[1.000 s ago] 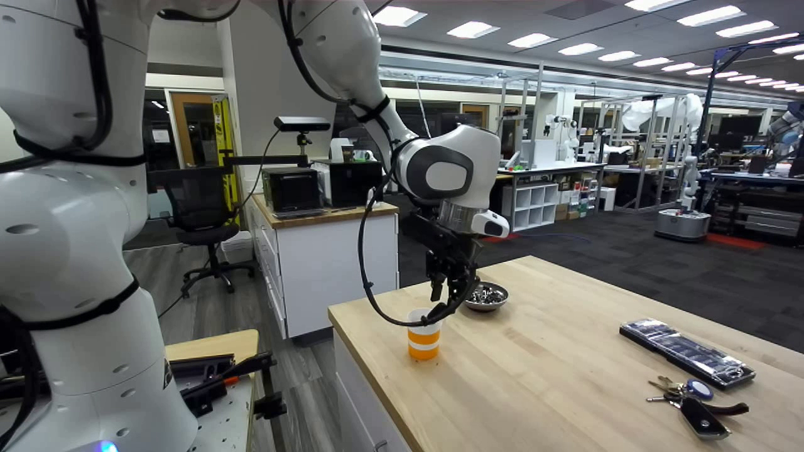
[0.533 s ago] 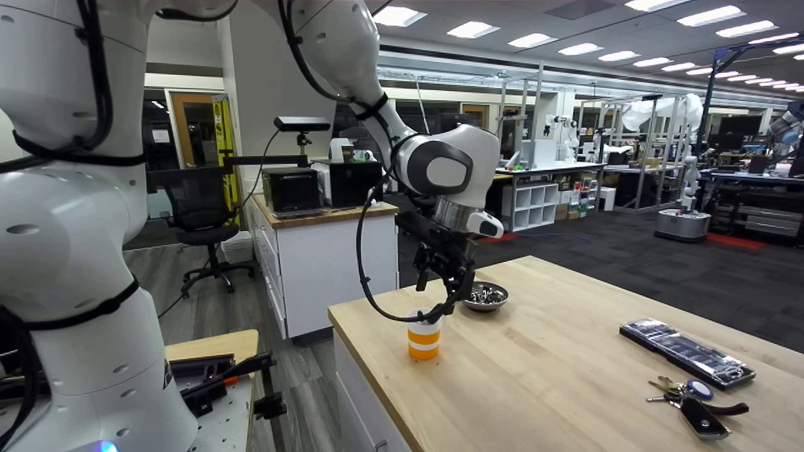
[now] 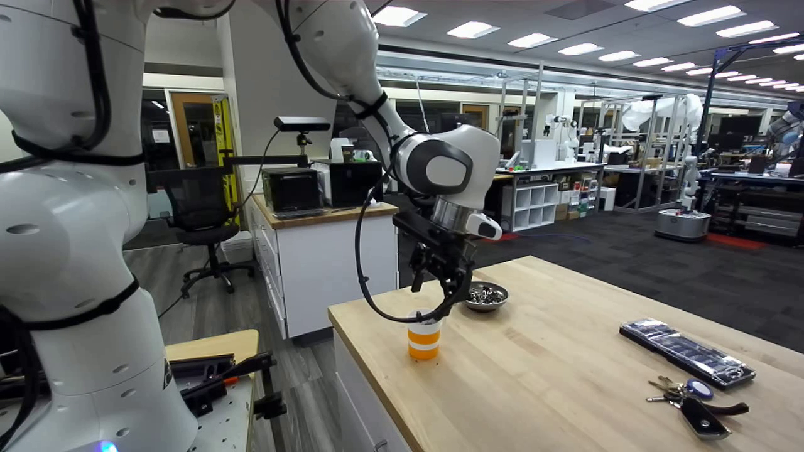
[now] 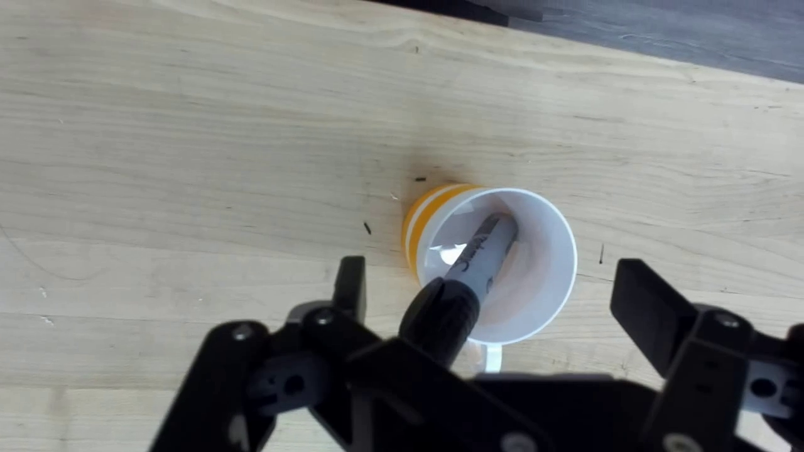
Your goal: Remove the marker from the cup
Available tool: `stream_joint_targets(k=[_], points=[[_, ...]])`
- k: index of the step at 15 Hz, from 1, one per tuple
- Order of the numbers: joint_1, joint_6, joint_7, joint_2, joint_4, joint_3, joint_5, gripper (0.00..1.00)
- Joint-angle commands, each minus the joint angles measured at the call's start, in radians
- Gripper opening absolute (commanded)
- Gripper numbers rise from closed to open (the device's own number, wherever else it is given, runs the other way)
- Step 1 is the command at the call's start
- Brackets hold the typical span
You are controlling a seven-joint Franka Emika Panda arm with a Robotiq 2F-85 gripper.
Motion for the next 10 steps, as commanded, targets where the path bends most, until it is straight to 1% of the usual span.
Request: stream_joint_targets(k=[1,10], points=[[-0.001,0.003,-0.026,-0.025,-0.026,-0.003,-0.013,1.00],[-0.002,0.043,-0.051,-0.003,-0.010,-0.011,-0.066,1.00]])
